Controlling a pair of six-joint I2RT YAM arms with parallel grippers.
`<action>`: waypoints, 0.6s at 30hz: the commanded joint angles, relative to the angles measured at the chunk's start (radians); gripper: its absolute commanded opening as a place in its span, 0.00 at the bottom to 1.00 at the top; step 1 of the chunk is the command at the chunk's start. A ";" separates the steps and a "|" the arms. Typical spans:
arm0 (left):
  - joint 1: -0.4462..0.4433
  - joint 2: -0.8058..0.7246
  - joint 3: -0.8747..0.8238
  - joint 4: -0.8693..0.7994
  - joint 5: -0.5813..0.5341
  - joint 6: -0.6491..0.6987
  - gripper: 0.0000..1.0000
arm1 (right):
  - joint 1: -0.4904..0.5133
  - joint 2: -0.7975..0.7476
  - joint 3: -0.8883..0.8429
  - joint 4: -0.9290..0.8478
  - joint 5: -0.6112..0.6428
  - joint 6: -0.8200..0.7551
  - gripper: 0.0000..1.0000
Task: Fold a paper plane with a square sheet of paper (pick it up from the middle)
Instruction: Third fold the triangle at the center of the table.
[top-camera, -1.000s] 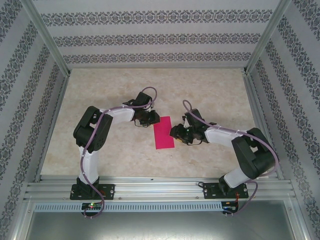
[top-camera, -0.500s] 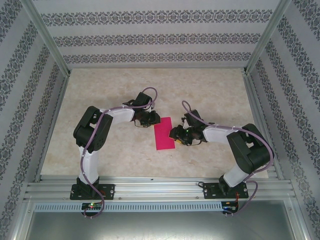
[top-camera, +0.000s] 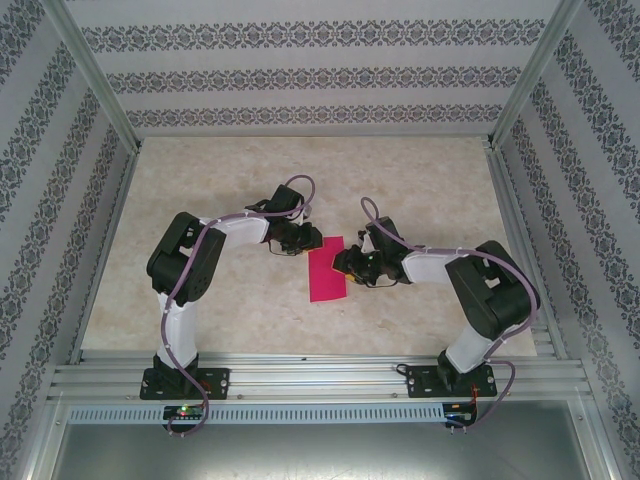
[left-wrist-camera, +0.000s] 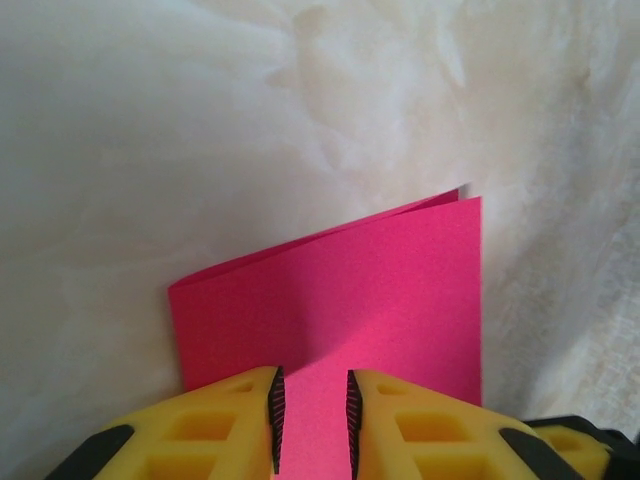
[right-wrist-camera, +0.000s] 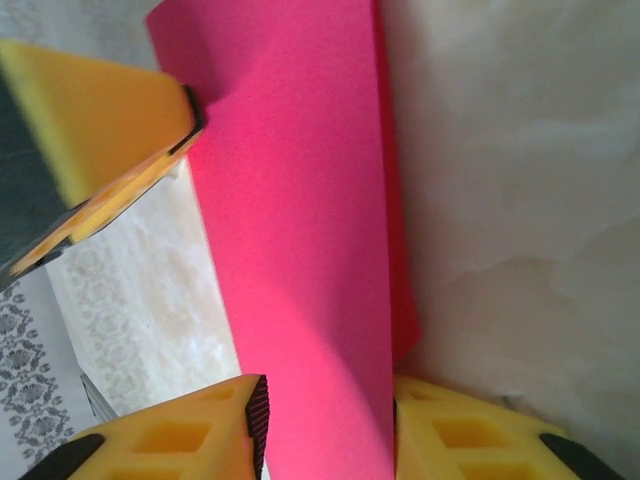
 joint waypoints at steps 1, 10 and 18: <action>0.011 -0.077 -0.024 0.041 0.031 0.030 0.28 | -0.013 0.042 0.030 0.037 -0.030 0.016 0.32; -0.011 -0.350 -0.178 0.055 -0.068 0.079 0.37 | -0.018 0.057 0.014 0.059 -0.036 0.024 0.20; -0.133 -0.518 -0.309 0.105 -0.168 0.117 0.40 | -0.014 0.068 -0.003 0.138 -0.073 0.057 0.11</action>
